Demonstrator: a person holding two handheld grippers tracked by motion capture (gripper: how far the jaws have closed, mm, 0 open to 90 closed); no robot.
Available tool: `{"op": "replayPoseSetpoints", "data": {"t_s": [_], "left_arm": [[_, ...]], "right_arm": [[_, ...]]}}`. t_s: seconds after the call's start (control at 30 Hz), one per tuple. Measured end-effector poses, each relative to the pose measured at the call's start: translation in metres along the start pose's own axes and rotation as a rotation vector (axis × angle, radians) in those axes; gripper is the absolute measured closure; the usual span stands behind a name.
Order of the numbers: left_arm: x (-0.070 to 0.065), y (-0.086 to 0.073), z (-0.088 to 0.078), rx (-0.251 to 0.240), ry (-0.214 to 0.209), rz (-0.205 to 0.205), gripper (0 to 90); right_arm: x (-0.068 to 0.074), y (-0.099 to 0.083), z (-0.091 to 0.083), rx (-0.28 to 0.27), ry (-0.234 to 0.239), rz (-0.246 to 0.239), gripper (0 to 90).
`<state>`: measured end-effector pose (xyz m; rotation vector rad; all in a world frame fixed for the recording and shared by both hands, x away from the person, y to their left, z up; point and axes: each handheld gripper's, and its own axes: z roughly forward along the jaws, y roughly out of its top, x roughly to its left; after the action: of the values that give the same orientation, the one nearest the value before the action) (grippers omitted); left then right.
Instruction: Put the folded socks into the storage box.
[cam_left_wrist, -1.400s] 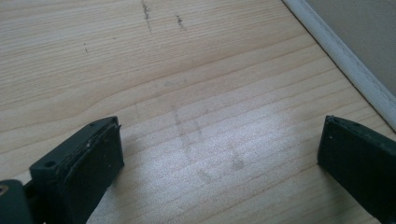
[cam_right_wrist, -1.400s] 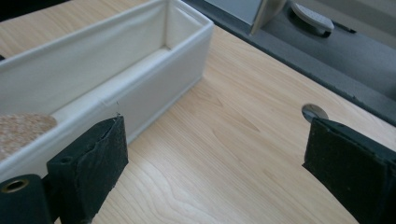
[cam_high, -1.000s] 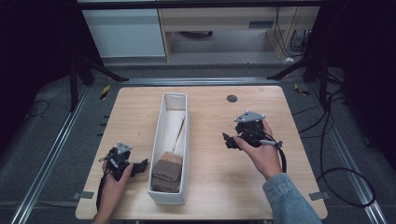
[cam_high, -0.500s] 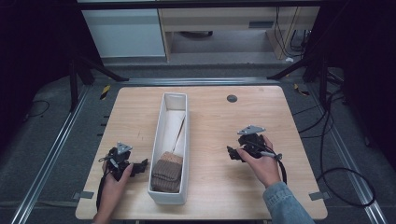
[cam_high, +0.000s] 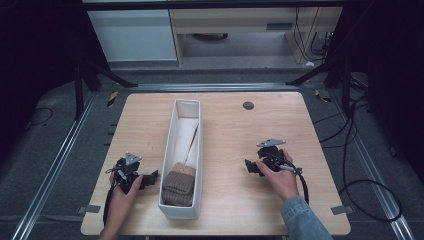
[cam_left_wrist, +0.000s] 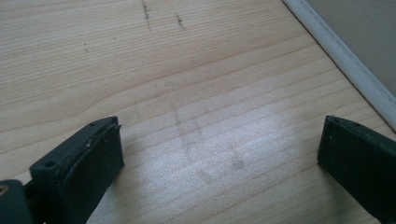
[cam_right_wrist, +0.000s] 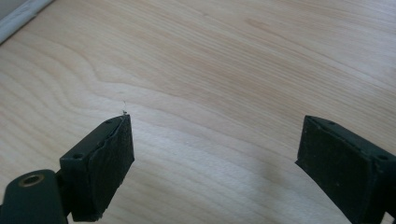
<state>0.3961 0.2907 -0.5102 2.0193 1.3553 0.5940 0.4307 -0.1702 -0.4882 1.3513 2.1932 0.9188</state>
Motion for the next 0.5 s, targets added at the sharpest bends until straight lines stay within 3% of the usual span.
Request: {"op": "replayPoseSetpoints", "data": {"t_s": [0.3, 0.5], "left_arm": [[0.000, 0.000, 0.000, 0.000, 0.000, 0.000, 0.0], [0.000, 0.000, 0.000, 0.000, 0.000, 0.000, 0.0]], "right_arm": [[-0.022, -0.007, 0.006, -0.008, -0.059, 0.062, 9.9], [-0.030, -0.013, 0.010, -0.006, -0.071, 0.107, 9.6]]}}
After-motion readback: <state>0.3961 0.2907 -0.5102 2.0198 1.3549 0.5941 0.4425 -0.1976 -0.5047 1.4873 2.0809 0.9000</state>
